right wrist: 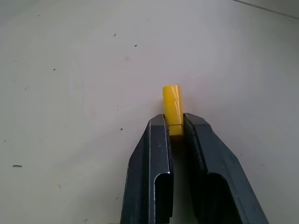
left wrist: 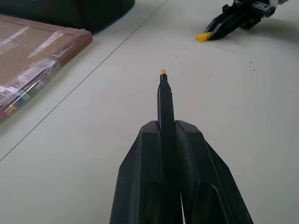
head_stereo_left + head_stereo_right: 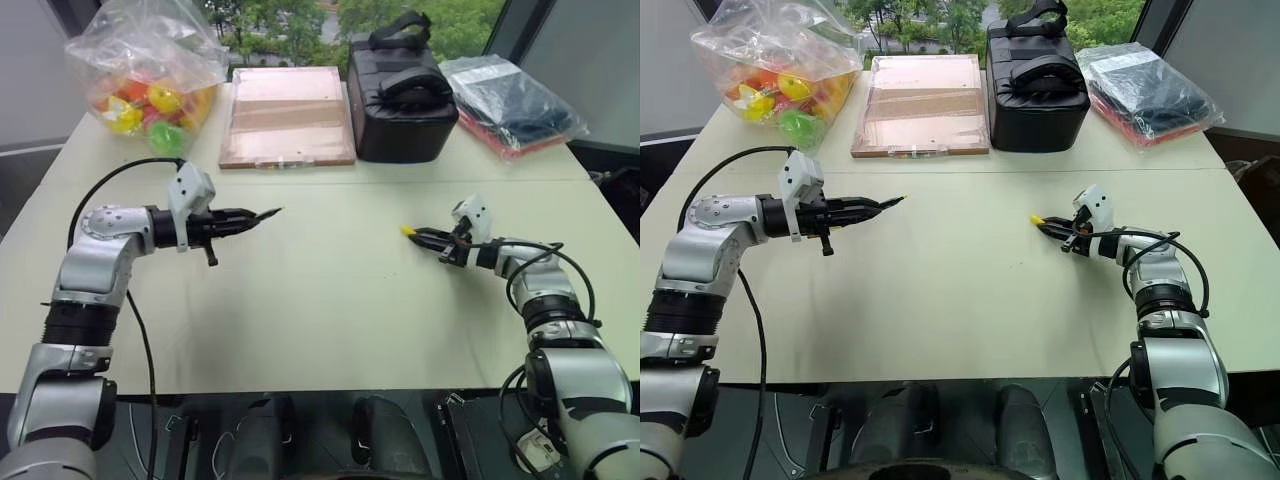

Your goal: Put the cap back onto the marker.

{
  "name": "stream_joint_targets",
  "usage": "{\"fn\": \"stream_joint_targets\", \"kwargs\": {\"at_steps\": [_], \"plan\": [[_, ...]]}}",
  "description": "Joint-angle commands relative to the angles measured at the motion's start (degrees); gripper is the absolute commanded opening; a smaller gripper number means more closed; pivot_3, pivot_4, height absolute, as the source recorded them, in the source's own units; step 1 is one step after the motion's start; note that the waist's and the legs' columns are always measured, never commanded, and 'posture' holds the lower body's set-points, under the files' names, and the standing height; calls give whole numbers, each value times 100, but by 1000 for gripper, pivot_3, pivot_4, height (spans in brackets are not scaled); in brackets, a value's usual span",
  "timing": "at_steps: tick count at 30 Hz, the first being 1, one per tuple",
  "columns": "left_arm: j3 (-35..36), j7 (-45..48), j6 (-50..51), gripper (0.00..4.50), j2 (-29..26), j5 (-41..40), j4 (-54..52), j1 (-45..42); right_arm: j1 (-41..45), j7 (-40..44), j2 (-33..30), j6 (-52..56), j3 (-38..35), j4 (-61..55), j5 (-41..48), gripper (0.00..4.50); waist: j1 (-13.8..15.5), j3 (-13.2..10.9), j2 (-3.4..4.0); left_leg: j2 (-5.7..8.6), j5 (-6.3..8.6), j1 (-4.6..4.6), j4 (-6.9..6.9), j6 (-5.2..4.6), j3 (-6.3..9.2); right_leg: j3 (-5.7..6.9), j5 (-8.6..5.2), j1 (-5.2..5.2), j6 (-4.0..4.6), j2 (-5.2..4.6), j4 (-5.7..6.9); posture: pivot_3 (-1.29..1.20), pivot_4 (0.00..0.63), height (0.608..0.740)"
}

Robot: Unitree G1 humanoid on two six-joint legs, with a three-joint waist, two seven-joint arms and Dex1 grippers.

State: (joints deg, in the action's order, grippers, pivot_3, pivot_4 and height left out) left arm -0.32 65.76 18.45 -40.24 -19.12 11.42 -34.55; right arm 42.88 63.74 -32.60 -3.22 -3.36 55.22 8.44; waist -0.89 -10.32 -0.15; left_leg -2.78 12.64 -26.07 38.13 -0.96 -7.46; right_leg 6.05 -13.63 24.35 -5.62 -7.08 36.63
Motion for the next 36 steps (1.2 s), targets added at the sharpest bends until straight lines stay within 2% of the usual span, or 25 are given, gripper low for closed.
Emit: {"fn": "stream_joint_targets", "kwargs": {"at_steps": [1,6,11,17,26,36], "plan": [[31,120,-231,0,-164,120,7,-205,247,220,-298,-35,143,-492,-160,78,5,-1,1,0,0,0,0,0,0,0,0,0,0,0,0,0,150,740],[-331,919,-772,0,-237,345,441,-995,855,1232,-856,426,481,-1656,-119,78,25,-6,9,0,0,-5,1,0,-4,-3,0,9,0,0,2,0,150,740],[-609,1617,-1262,0,-2,457,1200,-1784,1080,1797,-999,970,658,-2371,50,78,20,-2,5,0,0,-7,0,0,-4,-3,-1,13,2,1,5,0,150,740],[-877,1940,-1893,0,550,702,2008,-2322,878,1833,-857,1415,715,-3257,266,78,37,-3,6,0,0,-11,5,-1,-7,-3,-1,16,1,0,10,0,150,740],[-904,1903,-2254,0,1140,832,2646,-2575,461,1580,-734,1919,707,-4194,497,78,23,-3,6,0,0,-16,10,-1,-5,-3,-1,24,1,0,21,0,150,740],[-867,1841,-2333,0,1420,847,2813,-2640,260,1345,-617,2120,718,-4549,638,78,25,-4,5,0,1,-19,12,-2,-2,-3,-1,25,1,0,21,0,150,740]]}}
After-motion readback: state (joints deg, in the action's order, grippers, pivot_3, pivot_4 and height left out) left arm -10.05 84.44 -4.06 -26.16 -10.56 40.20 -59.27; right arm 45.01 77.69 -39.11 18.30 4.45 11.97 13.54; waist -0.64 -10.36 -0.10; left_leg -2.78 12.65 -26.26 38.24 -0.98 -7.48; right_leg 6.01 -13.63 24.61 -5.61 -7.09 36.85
